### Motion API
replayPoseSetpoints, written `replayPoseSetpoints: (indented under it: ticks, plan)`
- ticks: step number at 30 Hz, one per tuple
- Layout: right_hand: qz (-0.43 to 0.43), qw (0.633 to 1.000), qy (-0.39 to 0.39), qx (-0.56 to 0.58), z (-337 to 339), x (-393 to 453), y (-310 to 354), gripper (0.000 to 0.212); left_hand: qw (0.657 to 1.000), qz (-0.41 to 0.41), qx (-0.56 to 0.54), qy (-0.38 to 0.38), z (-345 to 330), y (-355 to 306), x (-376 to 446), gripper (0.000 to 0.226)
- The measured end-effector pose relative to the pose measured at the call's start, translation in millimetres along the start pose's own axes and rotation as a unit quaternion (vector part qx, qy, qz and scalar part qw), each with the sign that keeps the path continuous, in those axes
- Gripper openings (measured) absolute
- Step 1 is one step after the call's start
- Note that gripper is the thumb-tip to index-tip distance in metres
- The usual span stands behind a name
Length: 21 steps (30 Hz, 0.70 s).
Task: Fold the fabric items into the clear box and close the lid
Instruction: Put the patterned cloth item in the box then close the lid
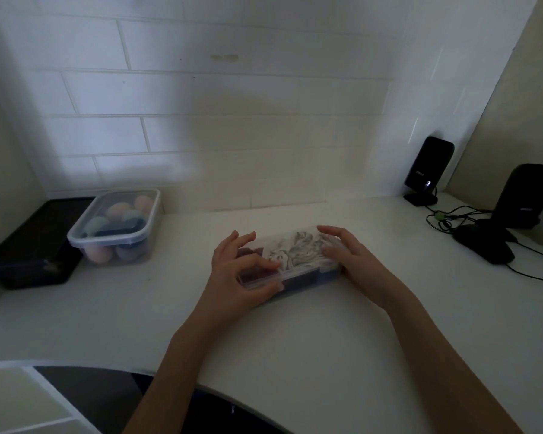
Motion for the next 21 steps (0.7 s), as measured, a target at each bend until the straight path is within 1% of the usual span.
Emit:
replayPoseSetpoints:
  ticks: [3, 5, 8, 11, 14, 16, 18, 21]
  plan:
    - [0.010, 1.000, 0.010, -0.007, 0.5, 0.4, 1.3, 0.037, 1.000, -0.018, 0.005, 0.017, -0.1, 3.0, -0.3, 0.036]
    - [0.018, 1.000, 0.007, -0.016, 0.6, 0.0, 3.1, 0.041, 0.999, -0.043, 0.019, 0.027, 0.0, 5.5, -0.8, 0.044]
    - [0.004, 1.000, 0.014, -0.007, 0.8, -1.2, 0.9, 0.048, 0.996, -0.071, 0.045, 0.020, -1.2, 9.7, -1.7, 0.055]
    - [-0.002, 1.000, 0.020, -0.005, 0.6, -1.1, -0.6, 0.051, 0.993, -0.106, 0.048, -0.004, -3.0, 12.2, -0.9, 0.047]
    - [-0.001, 1.000, 0.023, 0.006, 0.0, 0.0, 2.1, 0.050, 0.992, -0.121, 0.034, -0.022, -4.1, 12.2, 3.3, 0.045]
    - [0.002, 1.000, 0.017, 0.001, 1.3, 1.7, 2.0, 0.050, 0.991, -0.122, 0.040, -0.022, -5.3, 12.4, 6.6, 0.045]
    - [0.010, 1.000, 0.006, -0.009, 0.5, 2.2, 1.6, 0.050, 0.993, -0.104, 0.048, -0.015, -4.8, 14.6, 9.2, 0.044]
    - [0.026, 0.999, -0.014, -0.022, -1.2, 1.5, -0.1, 0.045, 0.993, -0.094, 0.070, -0.016, -1.9, 14.0, 7.6, 0.044]
Point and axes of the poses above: each hand's wrist, its own x-axis towards the middle knuckle, its own z-axis out of the back of the hand, y = z × x, the point moved 5 cm from there along x, towards the middle knuckle, and after that the axes turned 15 degrees about -y, right-handed, at the moved point
